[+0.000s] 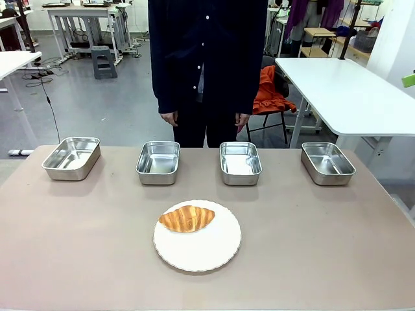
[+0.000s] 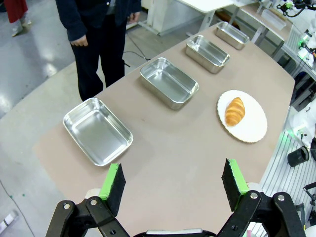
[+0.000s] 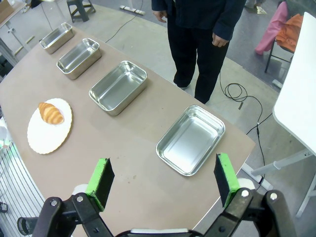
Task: Place the bread in the container.
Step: Place the Butter Roll into the Airtight Container indicated by the human.
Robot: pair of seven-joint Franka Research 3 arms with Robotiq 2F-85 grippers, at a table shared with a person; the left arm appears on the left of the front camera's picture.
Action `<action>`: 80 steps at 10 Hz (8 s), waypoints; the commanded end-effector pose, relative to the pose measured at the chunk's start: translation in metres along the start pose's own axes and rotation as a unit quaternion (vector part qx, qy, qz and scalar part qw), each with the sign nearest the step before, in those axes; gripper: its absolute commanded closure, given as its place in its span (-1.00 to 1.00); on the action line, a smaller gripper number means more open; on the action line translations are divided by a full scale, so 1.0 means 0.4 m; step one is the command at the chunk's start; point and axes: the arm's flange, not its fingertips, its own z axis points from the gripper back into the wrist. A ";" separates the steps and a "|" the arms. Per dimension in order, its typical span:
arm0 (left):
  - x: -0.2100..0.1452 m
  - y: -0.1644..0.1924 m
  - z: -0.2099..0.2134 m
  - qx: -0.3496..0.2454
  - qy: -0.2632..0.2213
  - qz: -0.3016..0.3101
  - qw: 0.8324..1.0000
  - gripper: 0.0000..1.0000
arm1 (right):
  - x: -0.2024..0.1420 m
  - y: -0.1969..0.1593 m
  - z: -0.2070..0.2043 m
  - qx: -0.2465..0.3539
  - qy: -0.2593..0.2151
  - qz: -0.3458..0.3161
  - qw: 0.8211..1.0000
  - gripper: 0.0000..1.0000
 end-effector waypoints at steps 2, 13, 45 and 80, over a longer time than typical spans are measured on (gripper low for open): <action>-0.002 -0.001 0.005 -0.002 -0.002 -0.008 1.000 -1.00 | 0.001 -0.001 0.000 0.001 -0.003 0.002 1.000 -1.00; -0.002 -0.001 0.005 -0.002 -0.002 -0.008 1.000 -1.00 | 0.001 -0.001 0.000 0.001 -0.003 0.002 1.000 -1.00; -0.002 -0.001 0.005 -0.002 -0.002 -0.008 1.000 -1.00 | 0.001 -0.001 0.000 0.001 -0.003 0.002 1.000 -1.00; -0.002 -0.001 0.005 -0.002 -0.002 -0.008 1.000 -1.00 | 0.001 -0.001 0.000 0.001 -0.003 0.002 1.000 -1.00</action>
